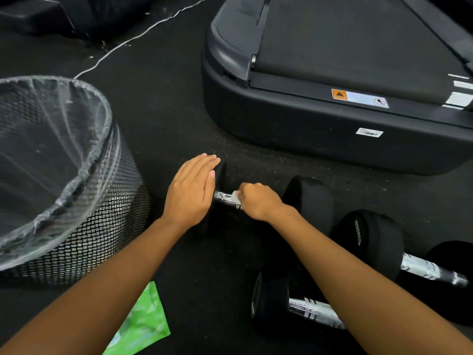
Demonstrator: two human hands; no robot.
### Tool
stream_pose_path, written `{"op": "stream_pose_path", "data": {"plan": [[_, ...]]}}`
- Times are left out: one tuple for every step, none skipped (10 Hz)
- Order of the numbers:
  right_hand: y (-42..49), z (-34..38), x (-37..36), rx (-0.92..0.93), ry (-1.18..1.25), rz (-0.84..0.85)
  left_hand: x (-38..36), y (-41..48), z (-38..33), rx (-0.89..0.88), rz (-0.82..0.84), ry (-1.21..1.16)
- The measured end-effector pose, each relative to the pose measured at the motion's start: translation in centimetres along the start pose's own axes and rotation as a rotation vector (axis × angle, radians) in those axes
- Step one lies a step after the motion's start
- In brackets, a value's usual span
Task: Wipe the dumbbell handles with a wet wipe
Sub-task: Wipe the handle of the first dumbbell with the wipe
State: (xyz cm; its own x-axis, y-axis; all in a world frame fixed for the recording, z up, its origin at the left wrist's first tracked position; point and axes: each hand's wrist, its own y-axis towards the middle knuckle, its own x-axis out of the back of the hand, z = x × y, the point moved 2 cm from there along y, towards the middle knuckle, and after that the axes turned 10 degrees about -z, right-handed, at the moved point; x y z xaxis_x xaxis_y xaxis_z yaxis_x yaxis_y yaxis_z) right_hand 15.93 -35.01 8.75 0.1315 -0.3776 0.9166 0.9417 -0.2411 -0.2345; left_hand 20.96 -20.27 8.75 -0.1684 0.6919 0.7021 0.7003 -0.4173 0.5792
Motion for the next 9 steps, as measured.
{"op": "stream_pose_path", "data": {"plan": [[0.1,1.2,-1.0,0.055,0.165,0.021,0.1,-0.1,-0.1,0.001,0.006,0.01],[-0.2,0.3,-0.8,0.083,0.206,0.025,0.1,-0.2,0.0,0.006,0.007,0.001],[-0.2,-1.2,-0.1,0.011,0.155,0.048,0.0,-0.2,0.1,0.0,0.003,-0.002],[0.1,-0.8,0.0,-0.015,0.034,0.053,-0.1,-0.2,0.1,-0.001,0.004,-0.001],[0.5,0.8,-0.7,-0.005,0.082,0.043,-0.1,-0.1,0.1,-0.004,-0.001,0.004],[0.5,1.6,-1.2,0.05,0.223,0.05,-0.1,-0.1,0.1,0.006,0.004,0.009],[-0.1,0.4,-0.6,0.084,0.271,0.021,0.0,-0.2,0.1,-0.002,-0.004,0.006],[-0.5,-1.2,0.1,0.064,0.222,0.023,0.0,-0.2,0.1,-0.006,-0.002,0.007],[-0.2,-0.9,0.0,-0.003,0.176,0.037,0.0,-0.2,0.0,-0.007,-0.005,-0.001]]}}
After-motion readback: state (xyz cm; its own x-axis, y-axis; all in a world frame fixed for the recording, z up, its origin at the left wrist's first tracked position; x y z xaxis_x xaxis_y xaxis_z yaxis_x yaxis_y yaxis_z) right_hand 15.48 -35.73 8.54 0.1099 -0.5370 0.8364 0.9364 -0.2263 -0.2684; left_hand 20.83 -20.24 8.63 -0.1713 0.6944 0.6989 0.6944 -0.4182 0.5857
